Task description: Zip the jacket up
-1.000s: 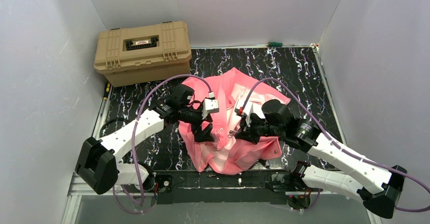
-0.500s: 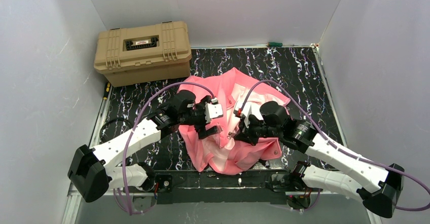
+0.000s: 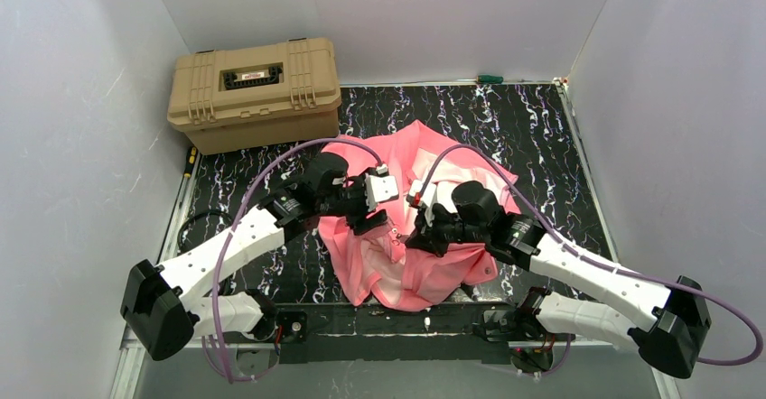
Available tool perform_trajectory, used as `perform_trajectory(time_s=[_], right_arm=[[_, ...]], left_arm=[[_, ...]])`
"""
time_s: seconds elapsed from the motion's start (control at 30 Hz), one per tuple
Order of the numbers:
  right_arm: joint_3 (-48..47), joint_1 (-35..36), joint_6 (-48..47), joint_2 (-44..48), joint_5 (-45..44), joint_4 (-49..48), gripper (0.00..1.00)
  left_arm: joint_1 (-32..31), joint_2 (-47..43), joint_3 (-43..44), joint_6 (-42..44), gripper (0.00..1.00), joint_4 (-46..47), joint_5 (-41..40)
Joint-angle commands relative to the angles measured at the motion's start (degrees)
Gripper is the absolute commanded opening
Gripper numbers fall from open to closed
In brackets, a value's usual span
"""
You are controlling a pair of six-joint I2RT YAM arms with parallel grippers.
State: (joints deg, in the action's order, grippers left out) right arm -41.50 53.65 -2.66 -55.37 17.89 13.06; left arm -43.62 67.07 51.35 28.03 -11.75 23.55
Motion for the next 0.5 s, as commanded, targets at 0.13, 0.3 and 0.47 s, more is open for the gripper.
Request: perform_trajectory(time_s=[0.13, 0.3, 0.47], right_arm=[[1.29, -1.36, 0.95, 2.12, 1.78, -4.23, 0.01], [0.74, -2.29, 0.16, 3.2, 2.59, -1.18, 0.01], [-0.05, -2.8, -0.63, 3.19, 3.92, 0.85, 0.01]], left_arm=[[0.21, 0.49, 5.92, -0.8, 0.34, -7.73, 5.48], [0.26, 1.49, 7.45, -6.26, 0.42, -11.71, 6.93], [2.31, 1.01, 10.21, -16.77, 0.64, -15.71, 11.07]])
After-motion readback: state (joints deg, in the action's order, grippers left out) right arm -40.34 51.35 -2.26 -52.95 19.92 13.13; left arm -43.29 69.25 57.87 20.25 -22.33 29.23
